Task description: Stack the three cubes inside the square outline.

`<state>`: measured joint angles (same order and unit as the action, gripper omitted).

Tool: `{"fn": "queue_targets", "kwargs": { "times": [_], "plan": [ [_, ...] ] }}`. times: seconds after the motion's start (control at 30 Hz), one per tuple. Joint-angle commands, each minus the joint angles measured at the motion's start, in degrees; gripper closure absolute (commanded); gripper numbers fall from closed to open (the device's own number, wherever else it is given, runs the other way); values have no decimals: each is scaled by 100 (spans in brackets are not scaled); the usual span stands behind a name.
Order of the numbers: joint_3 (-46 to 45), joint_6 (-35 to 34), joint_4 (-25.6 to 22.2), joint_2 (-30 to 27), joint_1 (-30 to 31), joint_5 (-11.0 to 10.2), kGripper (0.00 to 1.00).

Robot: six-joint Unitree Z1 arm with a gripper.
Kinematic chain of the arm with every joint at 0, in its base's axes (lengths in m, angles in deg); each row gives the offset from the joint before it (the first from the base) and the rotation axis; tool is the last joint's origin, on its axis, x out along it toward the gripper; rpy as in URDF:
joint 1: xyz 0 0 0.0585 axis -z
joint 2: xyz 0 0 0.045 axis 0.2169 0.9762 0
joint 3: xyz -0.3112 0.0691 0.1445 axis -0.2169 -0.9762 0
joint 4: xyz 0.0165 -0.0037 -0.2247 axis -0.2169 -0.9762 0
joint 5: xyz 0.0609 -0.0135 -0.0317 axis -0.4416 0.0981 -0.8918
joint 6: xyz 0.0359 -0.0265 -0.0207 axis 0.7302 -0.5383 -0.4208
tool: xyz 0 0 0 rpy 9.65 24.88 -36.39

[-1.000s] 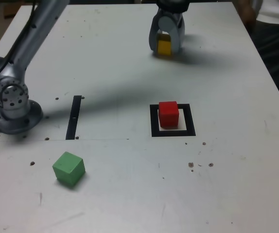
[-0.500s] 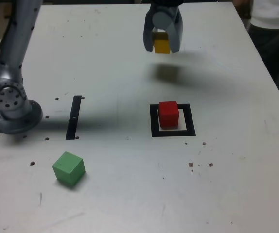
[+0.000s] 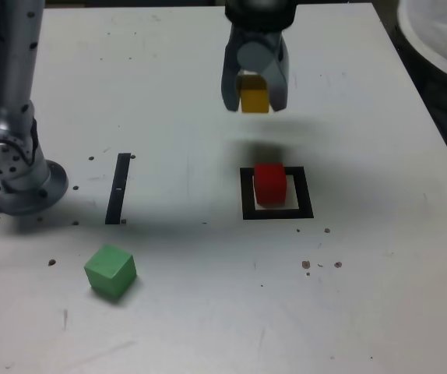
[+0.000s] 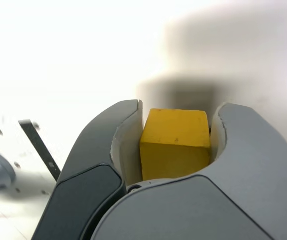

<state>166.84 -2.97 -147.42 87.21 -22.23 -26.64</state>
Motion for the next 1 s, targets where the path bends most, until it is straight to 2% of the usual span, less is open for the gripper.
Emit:
{"fn": "queue_targets", "kwargs": {
  "times": [0.0,0.23,0.47,0.97],
  "plan": [
    [-49,-273,-34,-99,191,-38,69],
    [-105,-1089,-132,-132,842,-36,69],
    [-75,-1588,-122,-80,1226,134,69],
    [-46,-1793,100,290,1304,375,69]
  ]
}}
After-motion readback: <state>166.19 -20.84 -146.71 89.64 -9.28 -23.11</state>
